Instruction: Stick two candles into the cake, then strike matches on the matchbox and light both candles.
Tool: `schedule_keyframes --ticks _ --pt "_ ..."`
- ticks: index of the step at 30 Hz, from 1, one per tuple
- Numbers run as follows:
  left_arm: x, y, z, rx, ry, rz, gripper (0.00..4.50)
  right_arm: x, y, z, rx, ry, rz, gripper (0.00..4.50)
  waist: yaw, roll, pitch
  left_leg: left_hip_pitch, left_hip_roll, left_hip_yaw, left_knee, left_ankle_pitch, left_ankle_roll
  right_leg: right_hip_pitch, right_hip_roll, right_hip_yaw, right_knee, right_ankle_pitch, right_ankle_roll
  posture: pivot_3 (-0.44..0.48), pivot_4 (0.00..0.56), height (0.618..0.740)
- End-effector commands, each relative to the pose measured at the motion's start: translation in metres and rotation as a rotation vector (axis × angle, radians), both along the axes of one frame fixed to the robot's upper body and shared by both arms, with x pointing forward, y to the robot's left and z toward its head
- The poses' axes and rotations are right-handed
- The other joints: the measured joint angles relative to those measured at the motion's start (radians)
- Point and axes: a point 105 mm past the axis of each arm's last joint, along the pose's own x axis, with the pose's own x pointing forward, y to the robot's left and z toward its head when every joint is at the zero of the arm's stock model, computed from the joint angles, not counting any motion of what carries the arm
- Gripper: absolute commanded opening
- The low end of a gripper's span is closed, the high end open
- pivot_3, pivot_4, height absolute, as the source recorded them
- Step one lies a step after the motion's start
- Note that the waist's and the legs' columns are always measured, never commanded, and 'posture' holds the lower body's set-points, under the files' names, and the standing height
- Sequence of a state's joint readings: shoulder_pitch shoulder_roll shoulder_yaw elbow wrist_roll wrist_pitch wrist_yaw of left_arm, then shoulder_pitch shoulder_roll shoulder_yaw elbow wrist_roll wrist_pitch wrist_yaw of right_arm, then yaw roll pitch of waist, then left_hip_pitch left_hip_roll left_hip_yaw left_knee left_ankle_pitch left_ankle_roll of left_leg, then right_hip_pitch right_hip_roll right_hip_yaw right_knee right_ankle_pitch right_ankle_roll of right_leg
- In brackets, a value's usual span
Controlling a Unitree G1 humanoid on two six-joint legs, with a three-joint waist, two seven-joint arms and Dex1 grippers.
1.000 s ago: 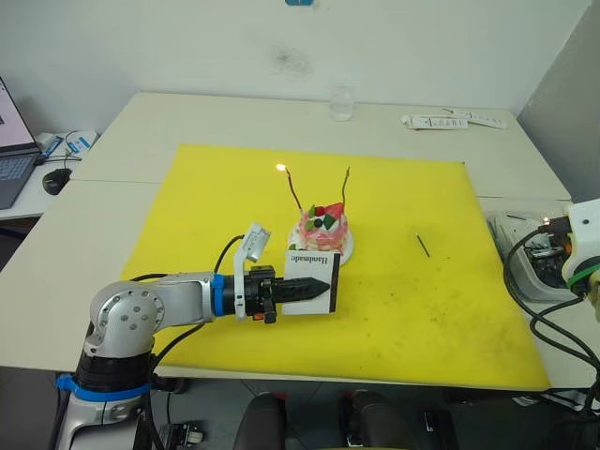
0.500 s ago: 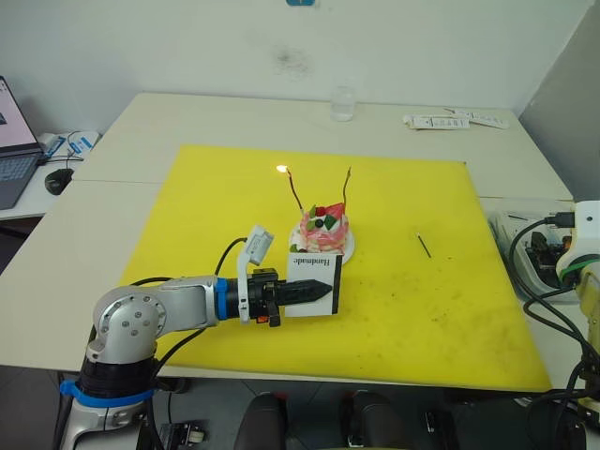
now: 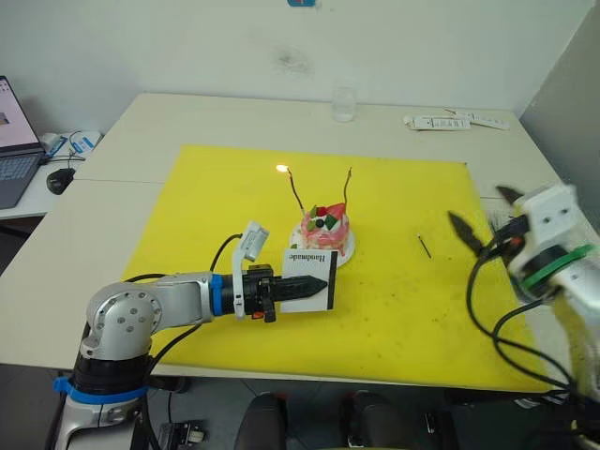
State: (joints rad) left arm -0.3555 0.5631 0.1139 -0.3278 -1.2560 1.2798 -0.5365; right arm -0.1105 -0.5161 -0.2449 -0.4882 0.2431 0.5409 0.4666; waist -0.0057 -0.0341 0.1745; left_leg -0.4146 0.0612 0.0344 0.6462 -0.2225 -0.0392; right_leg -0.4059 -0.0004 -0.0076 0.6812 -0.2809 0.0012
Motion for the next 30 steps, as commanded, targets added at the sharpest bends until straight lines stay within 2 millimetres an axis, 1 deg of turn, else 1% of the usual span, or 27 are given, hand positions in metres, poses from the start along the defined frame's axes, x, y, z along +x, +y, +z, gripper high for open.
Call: schedule_keyframes --ticks 1,5,6,8,12,14,17,20,23,26,30 --pt "-0.002 -0.001 0.009 -0.016 -0.037 -0.013 0.00 0.011 -0.002 -0.008 0.022 -0.025 -0.055 4.46 0.000 0.000 0.000 0.000 0.000 0.000 0.000 0.000 0.000 0.000 0.000 0.000 0.000 0.000 0.000 0.000 0.150 0.740" --pt "-0.002 0.000 0.009 -0.012 -0.037 -0.011 0.00 0.021 0.005 -0.032 0.031 0.025 -0.054 4.46 0.000 0.000 0.000 0.000 0.000 0.000 0.000 0.000 0.000 0.000 0.000 0.000 0.000 0.000 0.000 0.000 0.150 0.740" --pt "-0.002 0.000 0.009 -0.011 -0.037 -0.010 0.00 0.025 0.003 -0.039 0.044 0.048 -0.077 4.46 0.000 0.000 0.000 0.000 0.000 0.000 0.000 0.000 0.000 0.000 0.000 0.000 0.000 0.000 0.000 0.000 0.150 0.740" --pt "-0.002 0.000 0.009 -0.011 -0.038 -0.009 0.00 0.033 0.001 -0.048 0.081 0.068 -0.112 4.46 0.000 0.000 0.000 0.000 0.000 0.000 0.000 0.000 0.000 0.000 0.000 0.000 0.000 0.000 0.000 0.000 0.150 0.740" --pt "-0.001 0.000 0.009 -0.006 -0.037 -0.008 0.00 0.043 -0.001 -0.057 0.064 0.086 -0.153 4.46 0.000 0.000 0.000 0.000 0.000 0.000 0.000 0.000 0.000 0.000 0.001 0.000 0.000 0.000 0.000 0.000 0.150 0.740" --pt "-0.001 0.001 0.010 -0.005 -0.038 -0.008 0.00 0.046 0.001 -0.060 0.088 0.091 -0.160 4.46 0.000 0.000 0.000 0.000 0.000 0.000 0.000 0.000 0.000 0.000 0.001 0.000 0.000 0.000 0.000 0.000 0.150 0.740" --pt "0.001 0.002 0.011 0.000 -0.040 -0.006 0.00 0.048 0.000 -0.068 0.075 0.124 -0.188 4.46 0.000 0.000 0.000 0.000 0.000 0.000 0.000 0.000 0.000 0.000 0.001 0.000 0.000 0.000 0.000 0.000 0.150 0.740" --pt "0.001 0.003 0.011 0.004 -0.040 -0.004 0.00 0.047 0.002 -0.072 0.077 0.150 -0.198 3.88 0.000 0.000 0.000 0.000 0.000 0.000 0.000 0.000 0.000 0.000 0.001 0.000 0.000 0.000 0.000 0.000 0.150 0.740" --pt "0.002 0.003 0.010 0.007 -0.040 -0.003 0.00 0.043 0.003 -0.079 0.086 0.192 -0.209 2.84 0.000 0.000 0.000 0.000 0.000 0.000 0.000 0.000 0.000 0.000 0.000 0.000 0.001 0.000 0.000 0.000 0.150 0.740" --pt "0.002 0.004 0.010 0.009 -0.039 -0.002 0.00 0.040 0.010 -0.082 0.100 0.214 -0.199 1.70 0.002 0.000 0.000 0.000 0.000 0.000 0.000 0.000 0.000 0.000 0.000 0.000 0.001 0.000 0.000 0.000 0.150 0.740" --pt "0.001 0.004 0.009 0.010 -0.038 0.000 0.00 0.038 0.014 -0.081 0.112 0.218 -0.195 0.26 0.003 0.000 0.000 0.000 0.000 0.000 0.000 0.000 0.000 0.000 -0.001 0.000 0.000 0.000 0.000 0.000 0.150 0.740"
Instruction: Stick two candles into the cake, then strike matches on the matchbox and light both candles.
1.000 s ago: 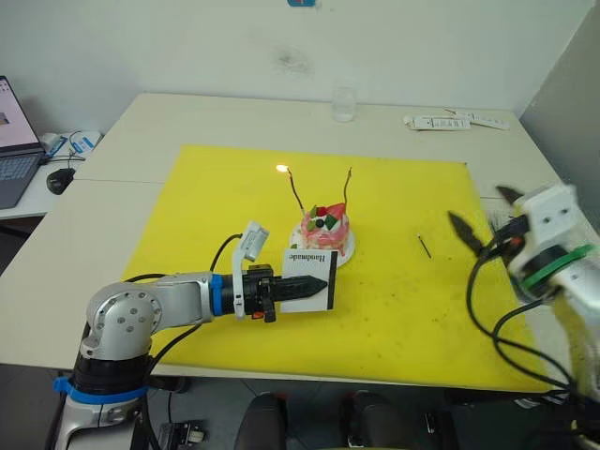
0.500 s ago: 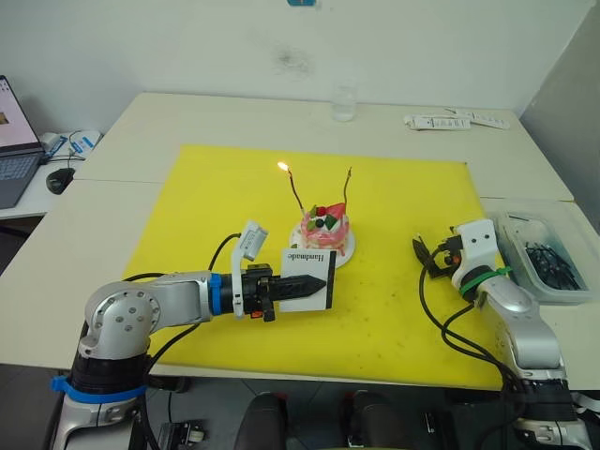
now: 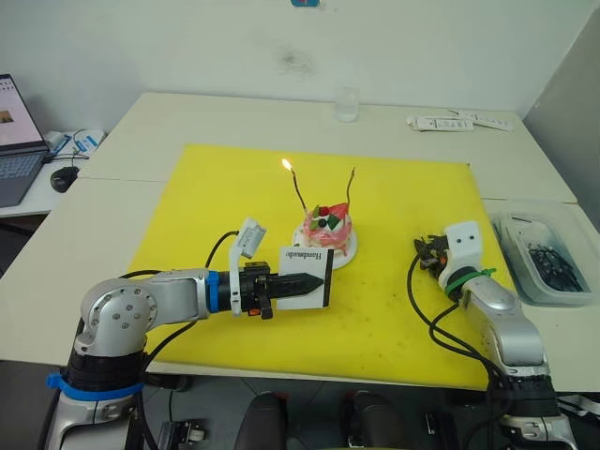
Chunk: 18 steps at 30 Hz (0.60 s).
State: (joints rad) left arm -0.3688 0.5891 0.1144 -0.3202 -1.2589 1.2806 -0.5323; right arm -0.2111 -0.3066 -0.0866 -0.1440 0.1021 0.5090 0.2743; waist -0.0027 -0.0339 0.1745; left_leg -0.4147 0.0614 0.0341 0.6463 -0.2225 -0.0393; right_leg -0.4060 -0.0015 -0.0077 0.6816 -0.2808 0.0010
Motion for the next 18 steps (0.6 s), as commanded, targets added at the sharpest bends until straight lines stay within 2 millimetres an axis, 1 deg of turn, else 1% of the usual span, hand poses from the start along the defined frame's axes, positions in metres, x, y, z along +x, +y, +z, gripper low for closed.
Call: schedule_keyframes --ticks 1,7,10,15,18 --pt "-0.002 0.000 0.007 -0.013 -0.030 -0.011 0.00 -0.003 -0.002 -0.001 0.001 0.008 -0.020 0.03 0.000 0.000 0.000 0.000 0.000 0.000 0.000 0.000 0.000 0.000 0.000 0.000 0.000 0.000 0.000 0.000 0.150 0.740" --pt "-0.003 0.000 0.007 -0.013 -0.030 -0.007 0.00 -0.005 0.000 0.003 0.009 -0.013 -0.011 0.03 0.000 0.000 0.000 0.000 0.000 0.000 0.000 0.000 0.000 0.000 0.000 0.000 0.000 0.000 0.000 0.000 0.150 0.740" --pt "-0.002 0.000 0.007 -0.015 -0.029 -0.005 0.00 -0.010 0.006 0.014 0.011 -0.037 0.039 0.03 0.000 0.000 0.000 0.000 0.000 0.000 0.000 0.000 0.000 0.000 0.000 0.000 0.000 0.000 0.000 0.000 0.150 0.740" --pt "-0.001 0.000 0.007 -0.016 -0.026 -0.005 0.00 -0.029 0.020 0.035 0.000 -0.068 0.151 0.03 0.000 0.000 0.000 0.000 0.000 0.000 -0.001 0.000 0.000 -0.001 0.000 0.000 0.000 0.000 0.000 0.000 0.150 0.740" --pt "-0.001 0.000 0.007 -0.017 -0.024 -0.007 0.00 -0.044 0.027 0.041 -0.013 -0.059 0.216 0.03 0.000 0.000 0.000 0.000 0.000 0.000 -0.001 0.000 0.000 0.000 0.000 -0.001 0.000 0.000 0.000 0.000 0.150 0.740"
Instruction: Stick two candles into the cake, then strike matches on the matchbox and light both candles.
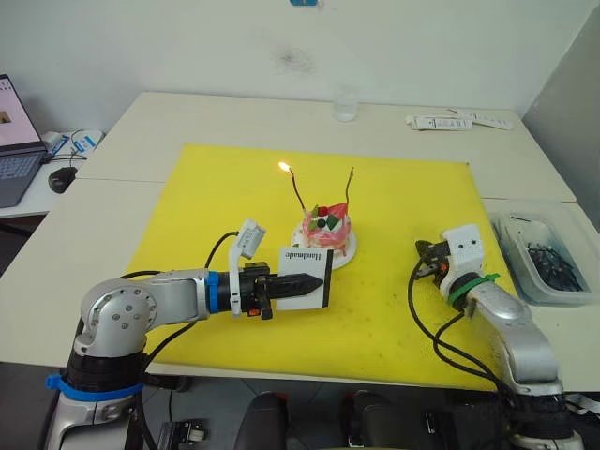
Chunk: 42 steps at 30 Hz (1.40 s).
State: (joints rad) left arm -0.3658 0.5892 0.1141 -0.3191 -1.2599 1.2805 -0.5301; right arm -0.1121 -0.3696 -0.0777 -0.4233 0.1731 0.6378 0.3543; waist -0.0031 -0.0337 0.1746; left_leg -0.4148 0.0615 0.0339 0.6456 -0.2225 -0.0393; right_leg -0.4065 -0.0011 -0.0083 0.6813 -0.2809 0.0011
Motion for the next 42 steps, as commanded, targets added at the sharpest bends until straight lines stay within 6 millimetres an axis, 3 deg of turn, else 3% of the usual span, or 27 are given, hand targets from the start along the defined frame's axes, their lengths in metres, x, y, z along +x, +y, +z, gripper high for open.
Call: schedule_keyframes --ticks 1,8,19,23,27,42 --pt "0.000 -0.001 0.008 -0.017 -0.027 -0.010 0.00 -0.018 0.012 0.018 -0.006 -0.026 0.097 0.03 0.000 0.000 0.000 0.000 0.000 0.000 0.000 0.000 0.000 0.000 0.000 0.000 0.000 0.000 0.000 0.000 0.150 0.740" --pt "0.000 -0.004 0.007 -0.014 -0.021 -0.028 0.00 -0.047 0.028 0.015 -0.029 0.036 0.206 0.03 0.000 0.000 0.000 0.000 0.000 0.000 0.000 0.000 0.000 0.000 0.000 0.000 0.000 0.000 0.000 0.000 0.150 0.740" --pt "0.005 -0.014 0.013 -0.044 -0.006 -0.049 0.00 -0.086 0.064 0.062 -0.259 -0.041 0.627 0.03 -0.001 -0.001 0.000 0.000 -0.001 0.000 0.001 0.000 0.000 0.000 0.001 -0.001 0.000 0.000 0.000 0.000 0.150 0.740" --pt "0.008 -0.021 0.016 -0.057 -0.007 -0.059 0.00 -0.088 0.079 0.072 -0.315 -0.049 0.734 0.03 0.000 -0.002 0.000 0.000 -0.001 -0.002 0.001 0.000 0.000 0.001 0.002 -0.002 0.000 0.000 0.000 0.000 0.150 0.740" --pt "0.011 -0.023 0.017 -0.062 -0.004 -0.053 0.00 -0.087 0.089 0.069 -0.367 -0.035 0.780 0.03 0.000 -0.002 0.000 0.000 -0.001 -0.002 0.000 0.000 0.000 0.001 0.002 -0.002 -0.001 0.000 -0.001 0.000 0.150 0.740" --pt "0.013 -0.025 0.014 -0.070 0.005 -0.038 0.00 -0.079 0.100 0.061 -0.415 -0.074 0.792 0.03 0.000 -0.002 0.000 0.000 -0.001 -0.001 0.001 0.000 0.000 0.000 0.002 -0.001 -0.001 0.000 -0.001 0.000 0.150 0.740"
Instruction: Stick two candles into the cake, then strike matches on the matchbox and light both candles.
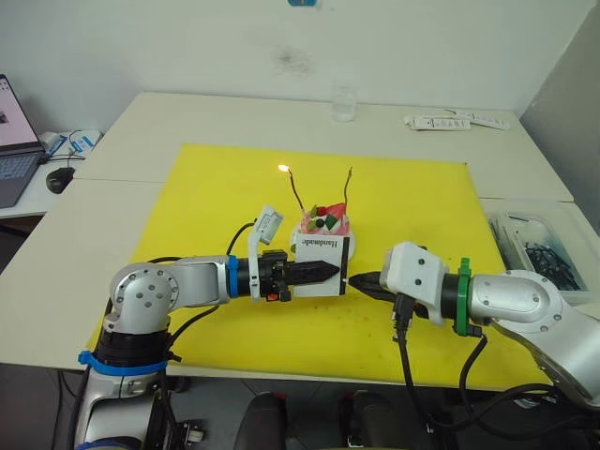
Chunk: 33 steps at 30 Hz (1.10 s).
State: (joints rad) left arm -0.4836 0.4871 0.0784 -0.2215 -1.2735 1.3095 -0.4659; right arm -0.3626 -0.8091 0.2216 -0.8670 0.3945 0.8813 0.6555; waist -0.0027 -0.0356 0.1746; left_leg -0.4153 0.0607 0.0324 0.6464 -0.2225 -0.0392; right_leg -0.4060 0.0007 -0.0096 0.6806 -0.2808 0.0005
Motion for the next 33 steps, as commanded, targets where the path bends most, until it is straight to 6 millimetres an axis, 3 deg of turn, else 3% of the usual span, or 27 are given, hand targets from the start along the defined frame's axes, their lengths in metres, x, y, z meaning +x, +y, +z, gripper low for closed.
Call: schedule_keyframes --ticks 1,10,17,21,23,27,30,33 --pt "-0.002 -0.002 0.004 -0.018 -0.021 -0.009 0.00 -0.002 0.004 0.006 0.011 -0.047 0.020 0.03 0.000 0.000 0.000 0.000 0.000 0.000 0.000 0.000 0.000 0.000 0.000 0.000 0.000 0.000 0.000 0.000 0.150 0.740" --pt "-0.010 -0.006 0.006 -0.042 -0.015 -0.039 0.00 0.001 0.006 0.003 -0.002 -0.066 0.016 0.03 0.000 0.000 0.000 0.000 0.000 0.000 0.000 0.000 0.000 0.000 0.000 0.000 0.000 0.000 0.000 0.000 0.150 0.740" --pt "-0.015 -0.024 0.014 -0.102 -0.027 -0.084 0.00 0.006 0.017 -0.011 -0.047 -0.054 0.072 0.03 0.000 0.000 0.000 0.000 0.000 0.000 0.000 0.000 0.000 0.000 0.000 0.000 0.000 0.000 0.000 0.000 0.150 0.740" --pt "-0.007 -0.023 0.037 -0.104 -0.136 -0.068 0.00 0.001 0.021 -0.026 -0.117 -0.024 0.183 0.03 0.000 0.000 0.000 0.000 0.000 0.000 0.000 0.000 0.000 0.000 0.000 0.000 0.000 0.000 0.000 0.000 0.150 0.740" --pt "0.006 -0.014 0.068 -0.126 -0.246 -0.024 0.00 -0.009 0.016 -0.030 -0.157 -0.001 0.246 0.03 0.001 -0.001 0.000 0.000 -0.001 0.000 0.000 0.000 0.000 0.000 0.000 0.000 0.000 0.000 0.000 0.000 0.150 0.740" --pt "0.016 0.001 0.110 -0.157 -0.362 0.014 0.00 -0.016 0.007 -0.031 -0.181 0.028 0.281 0.03 0.009 -0.003 0.001 -0.001 0.000 -0.001 0.001 0.000 0.000 0.000 0.001 -0.001 0.000 0.000 0.000 0.000 0.150 0.740" --pt "0.012 0.009 0.114 -0.129 -0.382 0.014 0.00 -0.016 0.004 -0.027 -0.173 0.028 0.269 0.03 -0.010 -0.001 0.000 0.001 0.000 0.002 0.000 0.000 0.000 0.000 -0.001 0.003 0.000 0.000 0.000 0.000 0.150 0.740" --pt "0.006 0.014 0.103 -0.087 -0.356 0.000 0.00 -0.012 0.001 -0.021 -0.152 0.017 0.236 0.03 -0.011 -0.002 0.000 0.001 0.001 0.000 0.000 0.000 0.000 0.000 -0.001 0.000 0.000 0.000 0.000 0.000 0.150 0.740"
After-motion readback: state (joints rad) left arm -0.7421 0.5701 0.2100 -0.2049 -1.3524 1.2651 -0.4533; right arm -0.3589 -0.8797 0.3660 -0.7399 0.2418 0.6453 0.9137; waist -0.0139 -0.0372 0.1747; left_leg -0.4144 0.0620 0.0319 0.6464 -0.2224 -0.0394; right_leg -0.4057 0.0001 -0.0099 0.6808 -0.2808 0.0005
